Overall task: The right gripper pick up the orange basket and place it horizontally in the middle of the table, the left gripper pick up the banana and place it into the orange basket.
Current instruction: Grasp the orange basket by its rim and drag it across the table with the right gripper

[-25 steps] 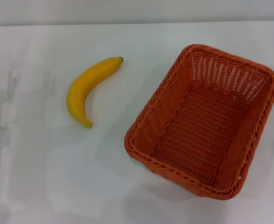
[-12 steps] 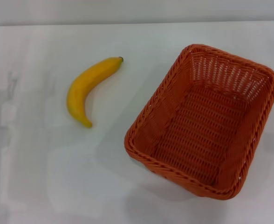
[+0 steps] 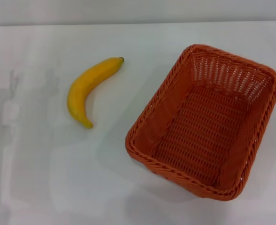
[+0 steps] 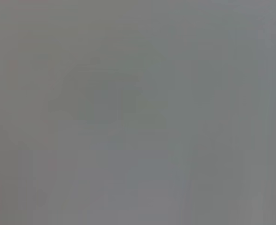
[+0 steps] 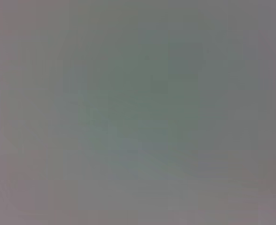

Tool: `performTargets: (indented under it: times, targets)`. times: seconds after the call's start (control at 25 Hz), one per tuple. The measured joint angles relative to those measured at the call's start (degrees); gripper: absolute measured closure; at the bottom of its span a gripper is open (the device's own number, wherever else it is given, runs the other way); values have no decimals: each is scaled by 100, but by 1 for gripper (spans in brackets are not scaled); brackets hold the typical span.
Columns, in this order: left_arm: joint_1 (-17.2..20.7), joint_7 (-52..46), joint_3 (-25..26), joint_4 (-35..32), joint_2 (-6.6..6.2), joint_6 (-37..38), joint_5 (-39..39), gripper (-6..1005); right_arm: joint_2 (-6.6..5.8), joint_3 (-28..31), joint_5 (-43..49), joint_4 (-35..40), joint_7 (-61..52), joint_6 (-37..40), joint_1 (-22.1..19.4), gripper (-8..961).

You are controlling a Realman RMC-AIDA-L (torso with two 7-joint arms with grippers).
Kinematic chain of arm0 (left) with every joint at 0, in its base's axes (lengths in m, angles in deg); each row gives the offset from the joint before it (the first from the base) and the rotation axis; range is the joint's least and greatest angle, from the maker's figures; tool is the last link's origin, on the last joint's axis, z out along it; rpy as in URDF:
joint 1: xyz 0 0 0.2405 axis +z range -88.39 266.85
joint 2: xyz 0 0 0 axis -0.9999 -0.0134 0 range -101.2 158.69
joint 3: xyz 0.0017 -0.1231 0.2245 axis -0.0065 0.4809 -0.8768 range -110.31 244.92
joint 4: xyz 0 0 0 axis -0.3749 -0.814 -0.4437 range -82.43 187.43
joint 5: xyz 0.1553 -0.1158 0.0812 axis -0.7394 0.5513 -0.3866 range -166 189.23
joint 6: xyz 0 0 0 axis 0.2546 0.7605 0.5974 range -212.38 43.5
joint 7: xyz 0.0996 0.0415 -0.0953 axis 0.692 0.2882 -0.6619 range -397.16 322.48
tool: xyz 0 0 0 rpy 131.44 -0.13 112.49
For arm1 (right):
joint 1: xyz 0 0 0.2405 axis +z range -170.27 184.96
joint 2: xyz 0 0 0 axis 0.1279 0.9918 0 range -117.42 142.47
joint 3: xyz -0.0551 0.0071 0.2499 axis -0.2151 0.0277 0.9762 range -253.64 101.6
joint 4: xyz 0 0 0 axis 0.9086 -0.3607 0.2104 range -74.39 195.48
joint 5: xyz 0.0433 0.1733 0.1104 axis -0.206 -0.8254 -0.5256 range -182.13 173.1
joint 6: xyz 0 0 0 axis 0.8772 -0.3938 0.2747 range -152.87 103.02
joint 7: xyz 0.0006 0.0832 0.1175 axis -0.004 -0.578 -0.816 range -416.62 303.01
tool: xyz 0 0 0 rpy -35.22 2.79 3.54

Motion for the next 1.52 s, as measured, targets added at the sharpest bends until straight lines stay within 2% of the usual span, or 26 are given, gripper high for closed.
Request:
performTargets:
  times: [0.08, 0.24, 0.36, 0.44, 0.6, 0.72, 0.88, 1.12, 1.2, 1.52]
  targets:
    - [-4, -1, 0, -5, 0, 0, -1, 137, -277, -619, 204, 126, -1047, 59, 64, 96]
    - [-19, -6, 0, -6, -2, 0, -1, 137, -625, -1282, 857, 617, -2466, 438, 198, 96]
    - [-51, -19, 0, -6, -7, 0, -2, 137, -839, -1355, 1610, 877, -3246, 919, 402, 96]
    - [-68, -15, 0, -6, -8, 0, -2, 137, -1025, -1362, 2270, 926, -3727, 1414, 655, 96]
    - [-88, -10, 0, -12, -9, 0, -38, 137, -1323, -1369, 3508, 934, -4277, 2303, 1227, 96]
    - [-91, -13, 0, -30, -9, 0, -126, 137, -1441, -1377, 4298, 988, -4435, 2777, 1608, 95]
    - [-93, 3, 0, -49, -9, 0, -143, 137, -1383, -1389, 5078, 1475, -4500, 3096, 1872, 95]
    - [-89, 7, 0, -50, -9, 0, -144, 137, -1150, -1528, 6324, 2236, -4960, 3318, 2329, 95]
    - [-76, 7, 0, -50, -9, 0, -143, 137, -1047, -1564, 6645, 2378, -5065, 3341, 2464, 95]
    - [-62, 7, -8, -31, -9, 0, -276, 138, -484, -1561, 7693, 3137, -5258, 3056, 2735, 96]
